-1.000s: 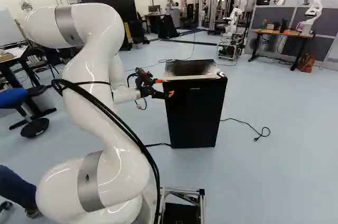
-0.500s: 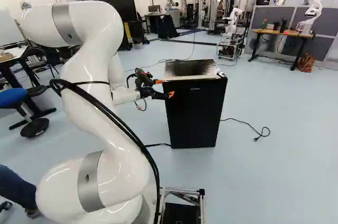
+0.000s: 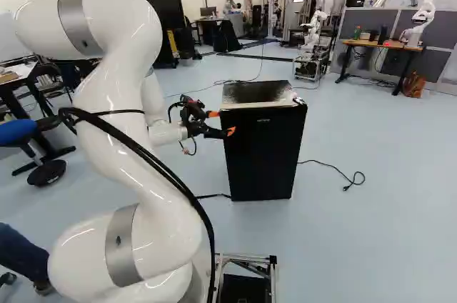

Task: Grab a drink from the fridge

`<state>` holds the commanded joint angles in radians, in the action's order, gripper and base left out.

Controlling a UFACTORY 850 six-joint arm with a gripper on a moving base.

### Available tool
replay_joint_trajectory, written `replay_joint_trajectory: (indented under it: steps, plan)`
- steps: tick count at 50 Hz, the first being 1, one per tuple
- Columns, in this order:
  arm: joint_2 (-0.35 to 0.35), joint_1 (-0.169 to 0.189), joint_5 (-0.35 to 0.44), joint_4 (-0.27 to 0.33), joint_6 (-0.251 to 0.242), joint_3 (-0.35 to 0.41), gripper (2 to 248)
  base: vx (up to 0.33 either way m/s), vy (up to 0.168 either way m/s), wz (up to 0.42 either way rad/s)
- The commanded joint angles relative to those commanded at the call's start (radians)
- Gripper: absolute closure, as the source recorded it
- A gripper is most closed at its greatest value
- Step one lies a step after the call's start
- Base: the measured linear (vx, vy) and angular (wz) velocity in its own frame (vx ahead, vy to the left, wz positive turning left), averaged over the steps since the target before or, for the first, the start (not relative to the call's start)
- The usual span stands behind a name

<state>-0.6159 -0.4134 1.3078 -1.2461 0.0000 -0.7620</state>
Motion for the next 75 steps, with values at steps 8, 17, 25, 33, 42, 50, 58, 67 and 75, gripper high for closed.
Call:
replay_joint_trajectory:
  steps: [8,17,25,33,42,50,58,67,75]
  plan:
    - [0.004,-0.002,0.000,0.000,0.000,0.007,3,0.000,0.000,0.000]
    - [0.005,-0.003,0.000,0.000,0.000,0.008,3,0.000,0.000,0.000]
    - [0.005,-0.010,0.000,0.000,0.000,0.009,3,0.000,0.000,0.000]
    - [0.004,-0.019,0.000,0.000,0.000,0.007,3,0.000,0.000,0.000]
    - [-0.002,-0.022,0.000,0.000,0.000,-0.004,3,0.000,0.000,0.000]
    - [-0.010,-0.020,0.000,0.000,0.000,-0.017,3,0.000,0.000,0.000]
    - [-0.018,-0.016,0.000,0.000,0.000,-0.032,3,0.000,0.000,0.000]
    - [-0.029,-0.012,0.000,0.000,0.000,-0.051,3,0.000,0.000,0.000]
    - [-0.039,-0.008,0.000,0.000,0.000,-0.068,3,0.000,0.000,0.000]
